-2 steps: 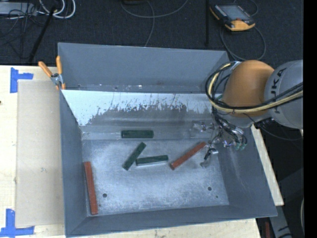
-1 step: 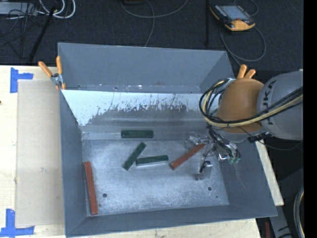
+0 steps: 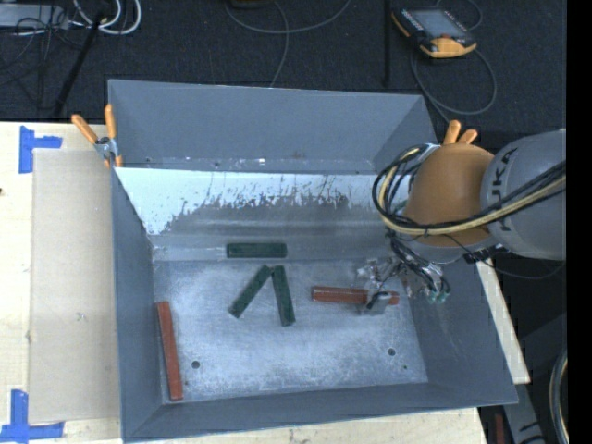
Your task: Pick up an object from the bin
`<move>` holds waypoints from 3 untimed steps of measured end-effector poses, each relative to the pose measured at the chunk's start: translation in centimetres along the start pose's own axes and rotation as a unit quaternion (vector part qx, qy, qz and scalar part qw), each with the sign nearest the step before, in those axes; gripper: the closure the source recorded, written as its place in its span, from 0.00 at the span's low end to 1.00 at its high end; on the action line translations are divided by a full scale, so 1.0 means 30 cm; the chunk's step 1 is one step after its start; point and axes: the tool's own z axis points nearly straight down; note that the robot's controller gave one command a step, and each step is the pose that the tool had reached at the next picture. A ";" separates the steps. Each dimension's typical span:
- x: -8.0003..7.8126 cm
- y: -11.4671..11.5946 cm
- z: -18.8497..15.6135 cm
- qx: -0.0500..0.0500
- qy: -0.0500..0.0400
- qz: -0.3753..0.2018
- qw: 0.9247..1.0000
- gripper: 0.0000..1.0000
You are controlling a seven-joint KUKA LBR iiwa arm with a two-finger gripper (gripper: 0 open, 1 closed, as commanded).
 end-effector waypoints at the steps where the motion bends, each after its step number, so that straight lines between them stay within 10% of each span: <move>1: -0.012 0.001 -0.032 0.000 -0.001 0.005 1.000 1.00; 2: 0.079 -0.057 0.002 -0.001 0.001 -0.271 0.963 1.00; 3: 0.205 -0.122 0.003 -0.001 0.002 -0.485 0.875 1.00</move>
Offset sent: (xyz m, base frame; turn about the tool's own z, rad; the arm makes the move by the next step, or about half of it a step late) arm 0.0032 0.0010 0.0097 0.0114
